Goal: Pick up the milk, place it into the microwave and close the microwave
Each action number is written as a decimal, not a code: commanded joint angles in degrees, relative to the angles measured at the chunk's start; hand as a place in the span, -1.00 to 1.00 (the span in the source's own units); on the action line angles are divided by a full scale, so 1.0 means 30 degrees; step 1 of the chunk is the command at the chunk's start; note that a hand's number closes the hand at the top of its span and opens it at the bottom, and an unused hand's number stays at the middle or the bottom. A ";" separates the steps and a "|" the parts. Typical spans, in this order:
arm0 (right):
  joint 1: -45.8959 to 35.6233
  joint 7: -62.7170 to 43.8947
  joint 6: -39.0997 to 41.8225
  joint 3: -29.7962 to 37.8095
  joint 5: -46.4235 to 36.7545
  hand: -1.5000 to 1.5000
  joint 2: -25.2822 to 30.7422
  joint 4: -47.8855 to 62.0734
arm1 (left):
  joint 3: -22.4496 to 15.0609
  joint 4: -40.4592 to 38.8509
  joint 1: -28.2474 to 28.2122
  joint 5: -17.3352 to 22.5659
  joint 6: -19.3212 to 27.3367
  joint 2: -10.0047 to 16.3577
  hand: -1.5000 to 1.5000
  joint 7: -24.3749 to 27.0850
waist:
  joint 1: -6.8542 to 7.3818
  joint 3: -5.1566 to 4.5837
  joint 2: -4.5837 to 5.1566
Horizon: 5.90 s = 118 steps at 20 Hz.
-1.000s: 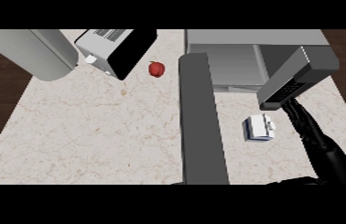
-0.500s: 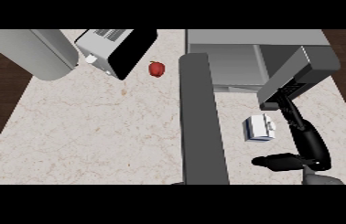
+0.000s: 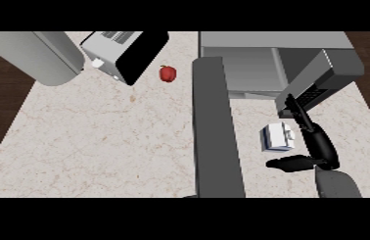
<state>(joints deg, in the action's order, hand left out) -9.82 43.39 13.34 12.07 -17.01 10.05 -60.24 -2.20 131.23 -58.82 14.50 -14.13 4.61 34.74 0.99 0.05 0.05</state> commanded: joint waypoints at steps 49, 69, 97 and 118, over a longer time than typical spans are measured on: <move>-0.7449 0.7158 -0.6050 0.0494 -0.2715 1.00 -0.0721 1.2231 | 0.3881 -0.1344 -0.0937 0.2453 -0.4104 -0.0746 -1.00 0.0874 | -0.0056 -0.0014 -0.0079; -1.3566 -0.1623 -0.9818 0.0335 -0.3449 1.00 -0.1016 1.2382 | 0.6097 -0.3998 0.2510 0.3118 -0.4737 -0.0122 -1.00 -0.1281 | 0.0337 -0.0005 0.0187; -1.6444 -0.2223 -1.4591 0.2463 -0.3541 -1.00 0.0534 1.7457 | 0.4916 -0.5220 0.6481 0.1177 -0.4766 0.0720 -1.00 -0.2265 | 0.1980 0.0079 0.1049; -1.3848 0.2385 -0.6969 0.4166 -0.0963 -1.00 -0.0032 1.7086 | 0.0225 -0.2598 0.5590 -0.2554 -0.4137 -0.1508 -1.00 -0.3553 | 0.0239 0.0018 0.0158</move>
<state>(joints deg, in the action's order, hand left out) -53.21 49.22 -10.94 24.37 -20.85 10.46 -8.49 1.90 120.94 -41.87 9.54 -28.00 1.39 25.71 2.74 0.15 0.96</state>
